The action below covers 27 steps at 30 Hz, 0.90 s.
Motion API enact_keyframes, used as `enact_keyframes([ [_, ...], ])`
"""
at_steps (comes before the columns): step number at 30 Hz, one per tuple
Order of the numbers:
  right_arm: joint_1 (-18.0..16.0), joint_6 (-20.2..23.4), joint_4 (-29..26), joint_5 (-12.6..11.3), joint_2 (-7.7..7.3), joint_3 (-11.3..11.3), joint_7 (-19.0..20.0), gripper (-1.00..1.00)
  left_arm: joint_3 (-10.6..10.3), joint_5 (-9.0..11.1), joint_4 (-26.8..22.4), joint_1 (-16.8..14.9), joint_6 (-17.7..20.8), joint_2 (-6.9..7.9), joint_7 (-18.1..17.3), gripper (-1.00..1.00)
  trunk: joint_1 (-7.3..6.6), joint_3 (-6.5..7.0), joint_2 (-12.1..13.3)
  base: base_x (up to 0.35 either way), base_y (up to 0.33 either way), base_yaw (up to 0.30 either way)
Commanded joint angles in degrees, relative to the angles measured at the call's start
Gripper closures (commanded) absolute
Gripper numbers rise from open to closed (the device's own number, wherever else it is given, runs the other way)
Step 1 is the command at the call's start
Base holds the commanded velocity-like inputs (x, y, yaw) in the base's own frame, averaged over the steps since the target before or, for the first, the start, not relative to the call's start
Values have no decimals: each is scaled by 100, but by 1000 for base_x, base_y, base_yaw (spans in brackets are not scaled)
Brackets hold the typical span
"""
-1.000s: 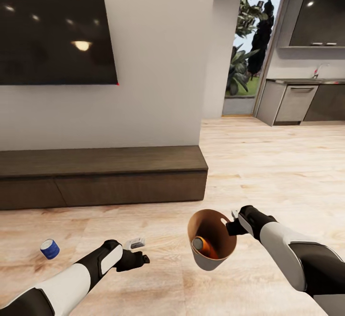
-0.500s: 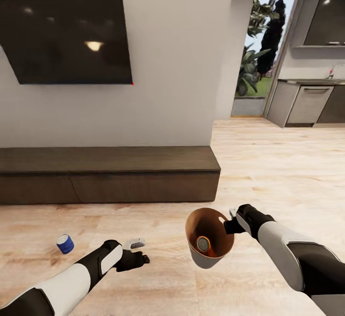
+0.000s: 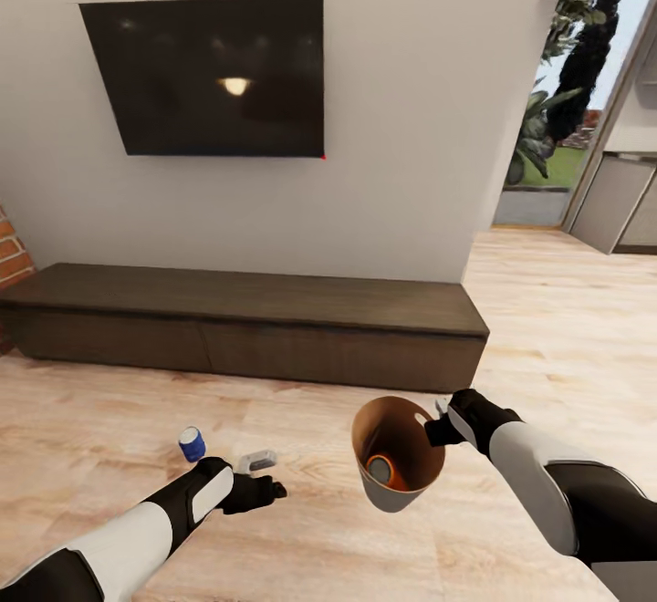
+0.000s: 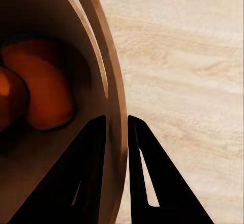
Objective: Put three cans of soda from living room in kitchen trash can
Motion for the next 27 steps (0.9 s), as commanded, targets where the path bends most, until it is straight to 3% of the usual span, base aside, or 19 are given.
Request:
enact_keyframes([
  [1, -3, 3, -6, -75, 0, -89, 26, 100, -1, -2, 4, 1, -2, 0, -59, -100, -1, -3, -1, 110, 314, 253],
  [27, -3, -29, -8, -72, -1, -85, 33, 100, -2, -8, 10, 2, -5, -3, -180, -100, -1, -148, -1, 261, 212, 214],
])
